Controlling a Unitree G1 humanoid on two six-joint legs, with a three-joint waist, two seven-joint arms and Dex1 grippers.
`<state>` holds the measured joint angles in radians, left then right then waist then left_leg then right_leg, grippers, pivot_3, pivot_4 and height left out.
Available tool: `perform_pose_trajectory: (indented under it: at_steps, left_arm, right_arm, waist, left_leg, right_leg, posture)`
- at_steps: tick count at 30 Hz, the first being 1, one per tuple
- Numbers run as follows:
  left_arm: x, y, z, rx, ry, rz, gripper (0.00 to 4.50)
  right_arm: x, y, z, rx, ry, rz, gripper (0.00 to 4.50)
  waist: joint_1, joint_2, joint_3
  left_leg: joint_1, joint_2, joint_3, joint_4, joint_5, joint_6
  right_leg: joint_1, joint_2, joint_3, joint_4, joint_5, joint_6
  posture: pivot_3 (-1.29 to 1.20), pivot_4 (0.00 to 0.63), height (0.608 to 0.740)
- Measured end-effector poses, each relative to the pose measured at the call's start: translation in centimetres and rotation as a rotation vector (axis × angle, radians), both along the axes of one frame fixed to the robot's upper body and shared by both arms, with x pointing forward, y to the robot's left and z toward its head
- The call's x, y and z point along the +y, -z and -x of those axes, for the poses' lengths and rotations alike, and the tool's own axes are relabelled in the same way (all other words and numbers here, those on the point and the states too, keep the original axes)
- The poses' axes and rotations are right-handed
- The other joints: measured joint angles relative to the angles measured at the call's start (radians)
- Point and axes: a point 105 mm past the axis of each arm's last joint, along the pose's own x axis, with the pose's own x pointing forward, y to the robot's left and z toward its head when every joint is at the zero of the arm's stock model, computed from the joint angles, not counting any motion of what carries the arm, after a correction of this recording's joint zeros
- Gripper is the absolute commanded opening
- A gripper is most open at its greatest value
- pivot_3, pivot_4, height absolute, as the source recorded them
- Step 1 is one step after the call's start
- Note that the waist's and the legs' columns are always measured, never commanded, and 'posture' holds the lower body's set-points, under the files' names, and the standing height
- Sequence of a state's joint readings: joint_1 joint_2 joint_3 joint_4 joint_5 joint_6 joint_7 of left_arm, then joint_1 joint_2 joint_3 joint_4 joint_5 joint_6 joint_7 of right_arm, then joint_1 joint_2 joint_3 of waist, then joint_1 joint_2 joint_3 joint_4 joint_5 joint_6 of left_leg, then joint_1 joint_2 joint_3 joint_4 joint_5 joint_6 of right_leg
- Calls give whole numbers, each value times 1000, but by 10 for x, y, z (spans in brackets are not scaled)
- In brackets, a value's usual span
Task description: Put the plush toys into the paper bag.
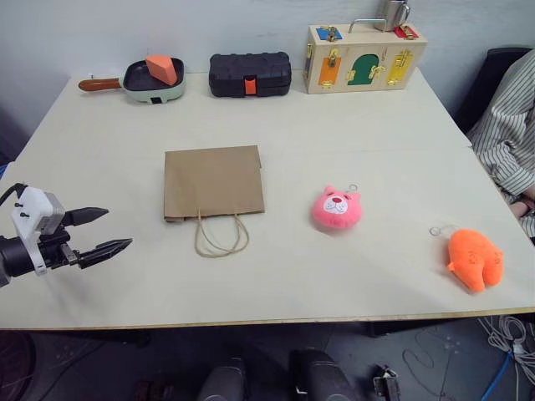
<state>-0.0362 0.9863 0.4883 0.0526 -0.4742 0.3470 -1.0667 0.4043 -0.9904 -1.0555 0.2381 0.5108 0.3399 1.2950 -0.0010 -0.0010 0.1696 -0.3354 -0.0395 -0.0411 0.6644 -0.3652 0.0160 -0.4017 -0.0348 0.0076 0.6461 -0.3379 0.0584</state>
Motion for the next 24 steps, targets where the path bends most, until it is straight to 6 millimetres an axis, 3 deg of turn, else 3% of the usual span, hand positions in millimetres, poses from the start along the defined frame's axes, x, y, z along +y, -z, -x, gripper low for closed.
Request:
perform_pose_trajectory:
  at_steps: [5, 8, 12, 17, 20, 24]
  left_arm:
    - [-8, -2, -5, -6, 37, -8, 4500]
    - [-23, -4, -10, -2, 113, -20, 4500]
    - [-64, -17, -20, -35, 344, -108, 4500]
    - [-104, -11, -24, -33, 625, -287, 4500]
    - [-119, 0, -31, -44, 766, -411, 4500]
    - [-128, 18, -47, -48, 844, -508, 4500]
  right_arm:
    - [2, -3, -2, -17, -6, 14, 4483]
    - [16, -11, -11, -51, -56, 19, 4483]
    - [69, -32, -28, -89, -258, 22, 4483]
    - [147, -50, -35, -122, -554, 23, 4483]
    - [192, -48, -33, -124, -722, 31, 4483]
    - [228, -47, -31, -150, -839, 27, 4483]
  waist:
    - [2, 0, 0]
    - [2, 0, 0]
    - [2, 0, 0]
    - [1, 0, 0]
    - [5, 0, 0]
    - [14, -1, 1]
  left_leg:
    - [0, 0, 0, 0, 0, 0]
    - [0, 0, 0, 0, 0, 0]
    - [0, 0, -1, 1, 1, -1]
    - [-1, 1, -1, 2, 0, -2]
    - [-2, 1, -2, 3, 0, -2]
    - [-6, 1, -2, 9, 0, -1]
  right_leg:
    - [0, 0, 0, 0, 0, 0]
    - [0, 0, 0, 0, 0, 0]
    - [0, 1, -1, 0, 0, 0]
    - [0, 3, -1, 1, 0, 0]
    - [0, 3, -1, 1, 0, 0]
    - [-3, 3, -2, 6, 0, 1]
  posture:
    - [0, 150, 740]
    - [0, 150, 740]
    - [0, 150, 740]
    - [0, 150, 740]
    - [0, 150, 740]
    - [0, 150, 740]
